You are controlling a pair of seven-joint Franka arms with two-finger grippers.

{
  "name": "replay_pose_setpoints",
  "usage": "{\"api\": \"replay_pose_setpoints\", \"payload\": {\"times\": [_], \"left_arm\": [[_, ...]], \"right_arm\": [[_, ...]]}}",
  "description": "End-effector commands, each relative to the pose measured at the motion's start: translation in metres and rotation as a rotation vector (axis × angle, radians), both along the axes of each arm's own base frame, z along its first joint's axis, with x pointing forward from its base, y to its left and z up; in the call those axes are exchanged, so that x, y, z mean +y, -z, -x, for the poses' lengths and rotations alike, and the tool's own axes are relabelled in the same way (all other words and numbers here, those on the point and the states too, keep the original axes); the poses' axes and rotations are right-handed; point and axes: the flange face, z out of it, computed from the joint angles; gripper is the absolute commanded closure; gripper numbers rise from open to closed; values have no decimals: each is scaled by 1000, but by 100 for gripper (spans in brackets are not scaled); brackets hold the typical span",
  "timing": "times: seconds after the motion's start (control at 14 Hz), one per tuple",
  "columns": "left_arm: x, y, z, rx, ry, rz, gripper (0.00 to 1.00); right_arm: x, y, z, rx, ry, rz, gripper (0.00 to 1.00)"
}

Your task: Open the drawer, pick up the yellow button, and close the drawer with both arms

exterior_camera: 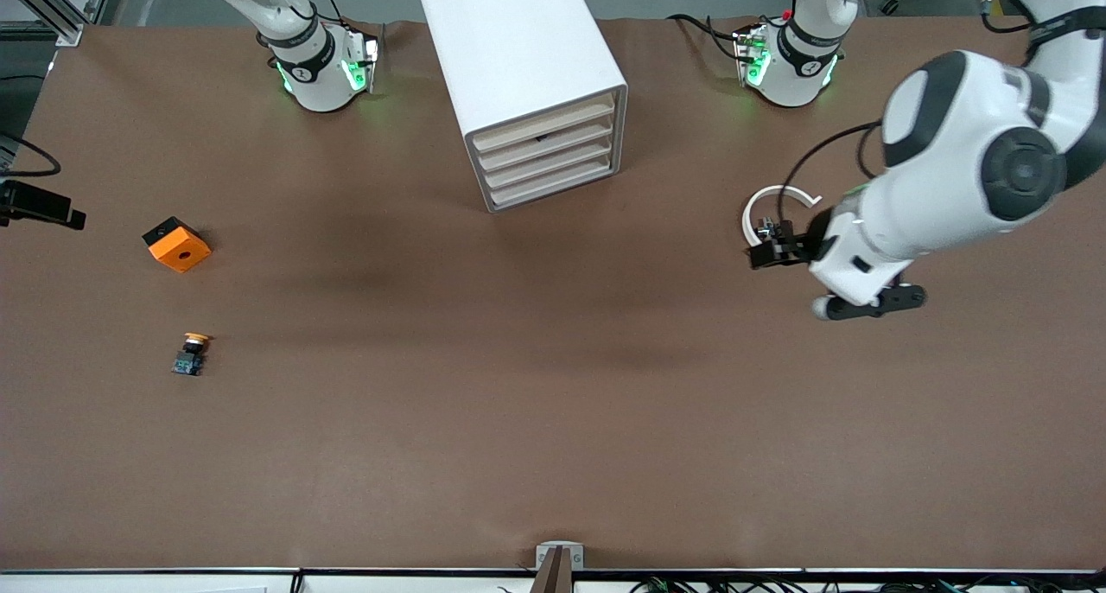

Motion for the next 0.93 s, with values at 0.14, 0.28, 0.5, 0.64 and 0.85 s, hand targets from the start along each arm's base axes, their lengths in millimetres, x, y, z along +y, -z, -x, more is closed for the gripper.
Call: {"api": "replay_pose_setpoints", "payload": {"times": [0.14,0.28,0.5,0.64,0.85], "left_arm": [[79,-32,17,-50,100,-42,0],[119,-40,32,-63,137,-45,0],[155,-56,54,-93,166,-58,0],[170,-61,63,-117,193,-64,0],[169,-68,72,-155,203,-80,0]], "right_arm": [[6,-21,29,-25,28,3,0],[5,-19,36,-25,29,0,0],[17,-18,45,-46,9,5,0],[19,-21,50,-63,5,6,0],[13,-30,55,-82,14,6,0]]}}
